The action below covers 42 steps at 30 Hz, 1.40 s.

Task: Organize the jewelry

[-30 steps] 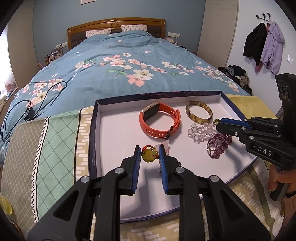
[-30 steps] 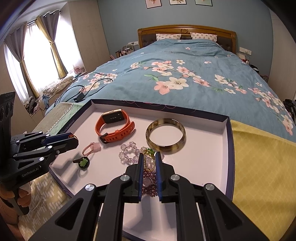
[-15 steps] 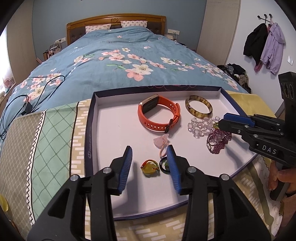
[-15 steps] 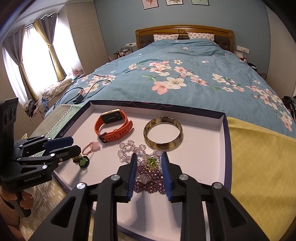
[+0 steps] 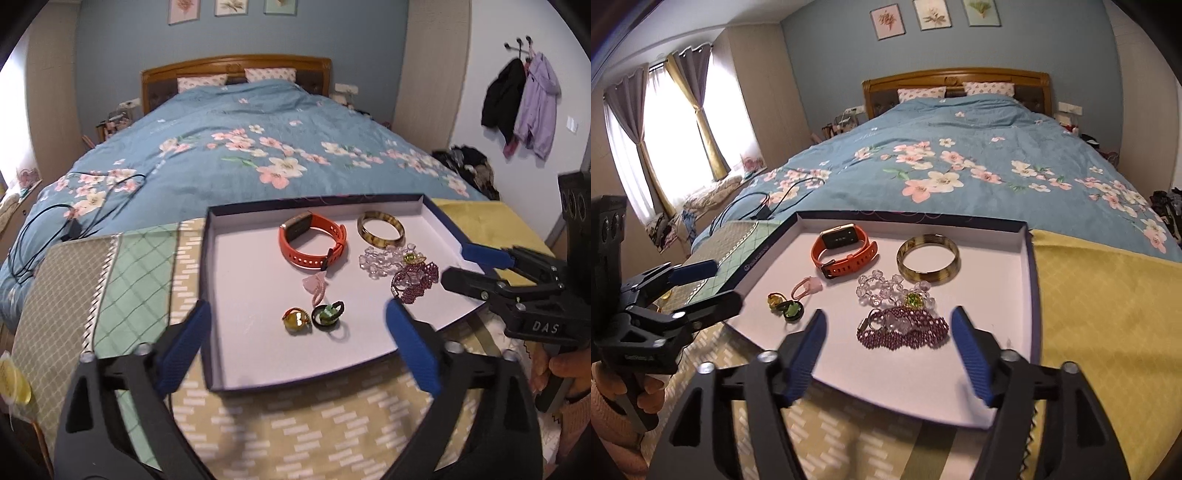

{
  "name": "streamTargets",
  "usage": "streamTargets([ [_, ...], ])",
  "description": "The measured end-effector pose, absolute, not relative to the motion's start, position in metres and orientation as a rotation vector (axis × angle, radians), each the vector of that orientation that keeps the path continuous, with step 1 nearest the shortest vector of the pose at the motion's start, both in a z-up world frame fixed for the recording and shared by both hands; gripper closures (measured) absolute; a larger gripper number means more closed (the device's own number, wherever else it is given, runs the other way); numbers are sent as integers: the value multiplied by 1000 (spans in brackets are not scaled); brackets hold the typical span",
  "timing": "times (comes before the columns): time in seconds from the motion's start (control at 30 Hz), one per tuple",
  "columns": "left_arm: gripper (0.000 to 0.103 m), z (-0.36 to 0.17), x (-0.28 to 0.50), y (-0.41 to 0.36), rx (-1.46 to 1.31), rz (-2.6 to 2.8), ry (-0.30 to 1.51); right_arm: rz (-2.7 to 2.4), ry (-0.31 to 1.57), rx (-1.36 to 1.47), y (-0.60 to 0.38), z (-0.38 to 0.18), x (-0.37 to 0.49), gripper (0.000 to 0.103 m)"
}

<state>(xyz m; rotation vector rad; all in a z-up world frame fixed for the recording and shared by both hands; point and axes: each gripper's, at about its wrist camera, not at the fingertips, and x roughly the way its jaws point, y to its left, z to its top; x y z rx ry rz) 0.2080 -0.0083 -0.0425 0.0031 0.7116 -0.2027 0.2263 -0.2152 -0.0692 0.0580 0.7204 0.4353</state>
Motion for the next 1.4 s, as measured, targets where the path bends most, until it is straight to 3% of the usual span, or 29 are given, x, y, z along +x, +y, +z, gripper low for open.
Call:
streamTargets([
  [0.23, 6, -34, 168, 12, -56, -164, 649, 372, 611, 14, -218, -61, 188, 7],
  [0.77, 6, 1, 65, 18, -33, -65, 347, 255, 363, 44, -227, -41, 106, 7],
  [1.4, 6, 20, 25, 5, -54, -39, 267, 210, 218, -9, -214, -19, 62, 7],
])
